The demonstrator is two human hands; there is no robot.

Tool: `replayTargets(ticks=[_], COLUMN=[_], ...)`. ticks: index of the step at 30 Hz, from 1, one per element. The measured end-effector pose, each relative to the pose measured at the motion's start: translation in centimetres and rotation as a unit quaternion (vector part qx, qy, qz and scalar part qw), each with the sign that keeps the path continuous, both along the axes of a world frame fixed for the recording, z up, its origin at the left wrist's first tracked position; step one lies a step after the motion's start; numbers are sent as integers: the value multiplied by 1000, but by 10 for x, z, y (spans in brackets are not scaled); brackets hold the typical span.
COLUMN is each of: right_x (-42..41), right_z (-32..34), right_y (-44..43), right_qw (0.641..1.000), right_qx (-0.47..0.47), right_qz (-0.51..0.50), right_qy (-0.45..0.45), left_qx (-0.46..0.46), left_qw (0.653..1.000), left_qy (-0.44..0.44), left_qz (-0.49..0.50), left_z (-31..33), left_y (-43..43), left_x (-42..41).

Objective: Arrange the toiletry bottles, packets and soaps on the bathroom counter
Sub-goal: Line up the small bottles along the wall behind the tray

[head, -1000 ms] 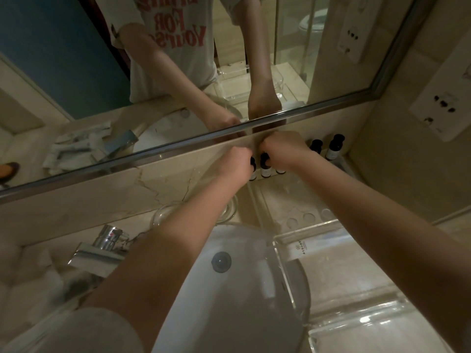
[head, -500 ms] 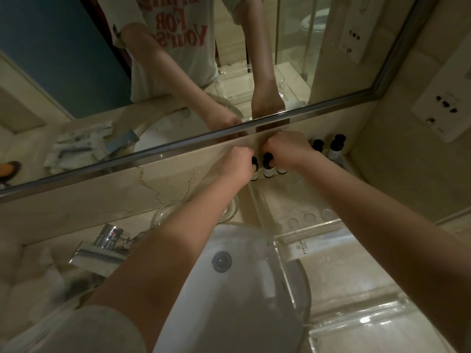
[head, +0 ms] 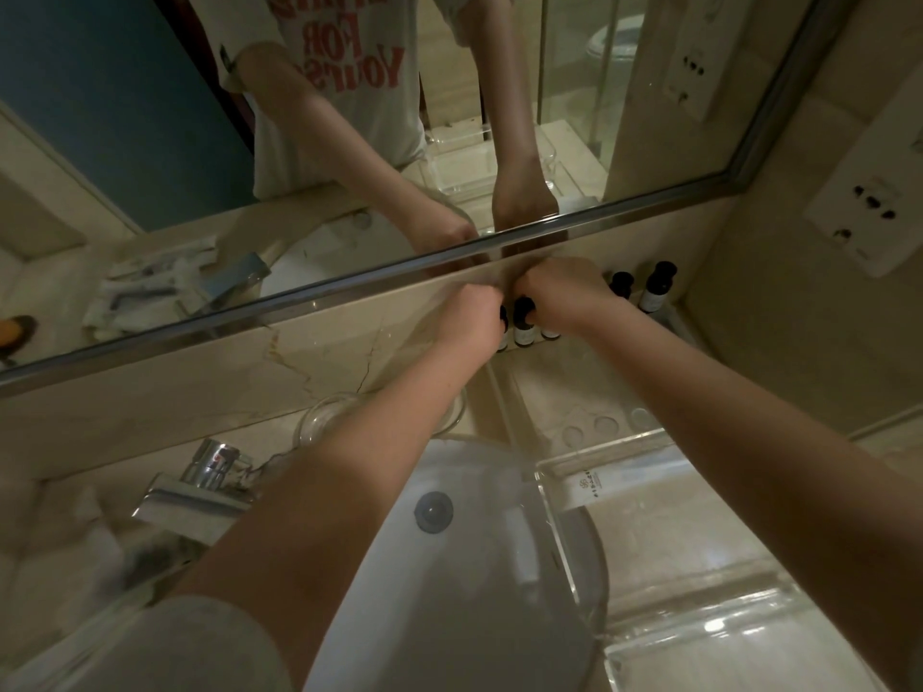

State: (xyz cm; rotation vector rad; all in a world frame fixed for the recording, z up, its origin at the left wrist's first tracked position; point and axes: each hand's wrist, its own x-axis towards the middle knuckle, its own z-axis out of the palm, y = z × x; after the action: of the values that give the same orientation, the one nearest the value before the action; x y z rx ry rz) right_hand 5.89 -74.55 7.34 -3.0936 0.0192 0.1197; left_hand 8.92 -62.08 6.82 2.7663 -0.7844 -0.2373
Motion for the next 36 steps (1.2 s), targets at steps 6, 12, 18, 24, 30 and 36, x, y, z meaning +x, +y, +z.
replayTargets(ticks=[6,12,18,24,30,36], right_x=[-2,-10,-34,-78,-130,-170], right_z=[1,6,24,42,57,57], right_y=[-1,0,10,40,92,167], right_qw=[1000,1000,999,996,993,992], right_qx=[15,11,5,13,52,80], right_qz=[-2,-13,-30,-59,-56,-43], right_qy=[-11,-24,-44,-69,-90,-87], left_qx=[16,41,65,60,42,11], left_qw=[1000,999,997,997,996,994], left_qy=[-7,-24,-39,-48,-72,-92], left_qz=[-1,-5,-3,7,16,55], left_z=[-2,0,14,37,58,54], left_y=[1,7,32,77,136,213], left_x=[3,1,-12,-46,-95,-142])
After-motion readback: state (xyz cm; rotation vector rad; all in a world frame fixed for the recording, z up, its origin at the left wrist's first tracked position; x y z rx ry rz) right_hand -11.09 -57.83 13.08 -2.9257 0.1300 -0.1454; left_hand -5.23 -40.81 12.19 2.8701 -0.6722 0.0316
